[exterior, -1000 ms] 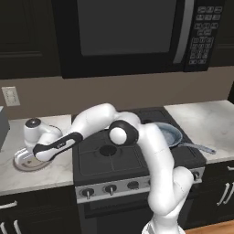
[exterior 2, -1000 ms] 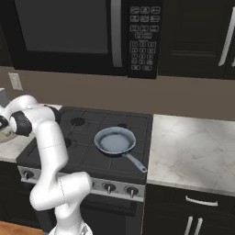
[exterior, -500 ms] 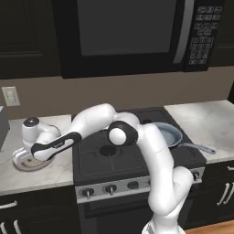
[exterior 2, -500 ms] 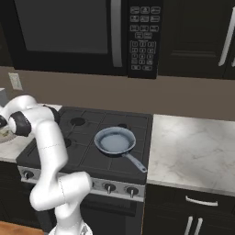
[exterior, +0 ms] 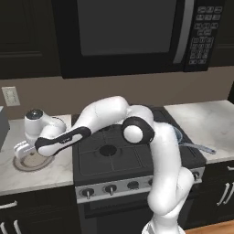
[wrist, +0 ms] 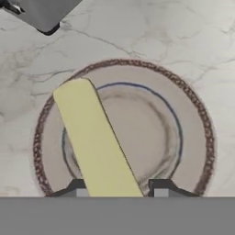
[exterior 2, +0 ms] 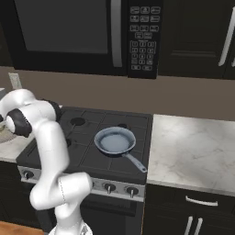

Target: Pick up the butter stick and place it in the pan. Then turn on the burner for the pan.

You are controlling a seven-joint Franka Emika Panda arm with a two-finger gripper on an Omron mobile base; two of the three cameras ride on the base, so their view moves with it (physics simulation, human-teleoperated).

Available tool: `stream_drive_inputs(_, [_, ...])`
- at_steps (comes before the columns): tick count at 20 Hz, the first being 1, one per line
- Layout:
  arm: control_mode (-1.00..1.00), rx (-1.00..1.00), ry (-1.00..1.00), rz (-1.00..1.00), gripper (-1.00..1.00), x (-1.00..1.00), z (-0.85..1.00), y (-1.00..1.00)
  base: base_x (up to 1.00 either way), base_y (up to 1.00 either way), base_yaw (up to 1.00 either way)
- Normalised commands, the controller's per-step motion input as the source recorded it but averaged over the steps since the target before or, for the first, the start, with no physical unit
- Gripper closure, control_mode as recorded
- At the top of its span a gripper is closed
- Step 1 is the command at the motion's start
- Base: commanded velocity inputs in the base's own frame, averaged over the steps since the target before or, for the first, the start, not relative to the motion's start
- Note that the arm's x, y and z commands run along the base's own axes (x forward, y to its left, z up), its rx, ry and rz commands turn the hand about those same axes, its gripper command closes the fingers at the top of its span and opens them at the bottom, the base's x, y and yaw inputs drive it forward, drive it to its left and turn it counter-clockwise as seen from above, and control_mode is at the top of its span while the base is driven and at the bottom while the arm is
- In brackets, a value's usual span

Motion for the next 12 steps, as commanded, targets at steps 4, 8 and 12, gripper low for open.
stream_drive_inputs(4, [-1.0, 0.07, -0.09, -0.06, 1.0, -0.46, 0.72, -0.57, 0.0, 0.0, 0.0])
stream_drive_inputs(8, [-1.0, 0.11, -0.08, -0.09, 1.0, -0.48, 0.61, -0.77, 0.0, 0.0, 0.0])
stream_drive_inputs(12, [-1.0, 0.14, -0.08, -0.08, 1.0, -0.48, 0.52, -0.91, 0.0, 0.0, 0.0])
